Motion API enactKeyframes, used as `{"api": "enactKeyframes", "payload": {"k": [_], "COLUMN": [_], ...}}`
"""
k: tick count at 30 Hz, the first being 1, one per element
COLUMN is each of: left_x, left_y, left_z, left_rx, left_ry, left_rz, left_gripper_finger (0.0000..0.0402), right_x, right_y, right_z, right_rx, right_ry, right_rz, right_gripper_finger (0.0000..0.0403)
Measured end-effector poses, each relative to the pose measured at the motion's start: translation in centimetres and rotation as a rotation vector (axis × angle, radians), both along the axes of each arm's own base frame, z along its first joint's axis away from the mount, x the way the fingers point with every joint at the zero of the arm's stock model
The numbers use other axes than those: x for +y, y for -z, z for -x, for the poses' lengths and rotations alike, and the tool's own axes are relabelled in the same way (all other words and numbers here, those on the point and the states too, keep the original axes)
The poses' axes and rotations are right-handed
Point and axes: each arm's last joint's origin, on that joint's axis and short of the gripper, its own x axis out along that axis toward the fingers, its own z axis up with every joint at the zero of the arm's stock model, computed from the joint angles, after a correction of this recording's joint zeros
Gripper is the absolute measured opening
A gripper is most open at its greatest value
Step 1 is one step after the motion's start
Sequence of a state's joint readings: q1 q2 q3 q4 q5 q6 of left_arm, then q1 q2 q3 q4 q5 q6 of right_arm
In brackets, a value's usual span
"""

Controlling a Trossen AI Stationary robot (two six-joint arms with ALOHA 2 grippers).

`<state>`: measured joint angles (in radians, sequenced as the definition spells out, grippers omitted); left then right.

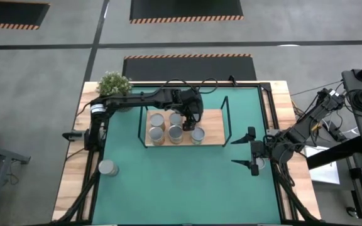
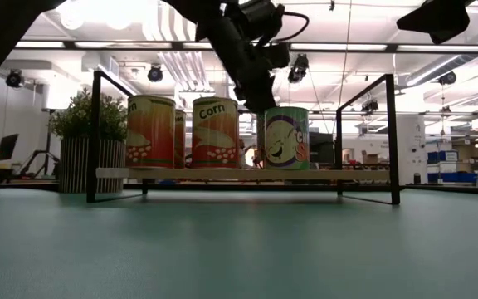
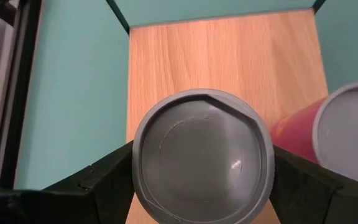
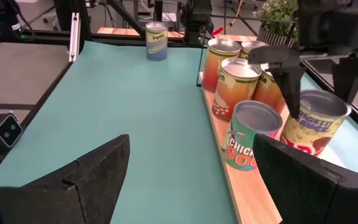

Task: Pick and place cans onto a shelf
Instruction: Put the canned spaghetti sauce on the shelf

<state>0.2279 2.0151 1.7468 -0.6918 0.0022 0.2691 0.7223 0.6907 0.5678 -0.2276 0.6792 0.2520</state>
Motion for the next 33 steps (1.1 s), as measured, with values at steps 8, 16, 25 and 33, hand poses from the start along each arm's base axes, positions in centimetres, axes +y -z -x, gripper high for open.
{"api": "enactKeyframes", "payload": {"k": [8, 16, 25, 33], "left_x": [0.13, 0.19, 0.18, 0.18], "left_y": [0.52, 0.79, 0.9, 0.92], "left_z": [0.15, 0.11, 0.13, 0.12], "left_rx": [0.019, 0.03, 0.038, 0.038], "left_ry": [-0.014, -0.014, -0.013, -0.019], "left_rz": [-0.011, -0.009, -0.008, -0.004], "left_gripper_finger": [0.0283, 0.0284, 0.0285, 0.0285], "right_x": [0.08, 0.07, 0.08, 0.08], "right_y": [0.1, 0.09, 0.1, 0.1], "right_z": [-0.09, -0.08, -0.09, -0.09], "right_rx": [0.004, 0.004, 0.004, 0.005], "right_ry": [0.001, 0.001, 0.001, 0.001], "right_rz": [0.003, 0.003, 0.004, 0.003], "right_gripper_finger": [0.0327, 0.0327, 0.0327, 0.0327]}}
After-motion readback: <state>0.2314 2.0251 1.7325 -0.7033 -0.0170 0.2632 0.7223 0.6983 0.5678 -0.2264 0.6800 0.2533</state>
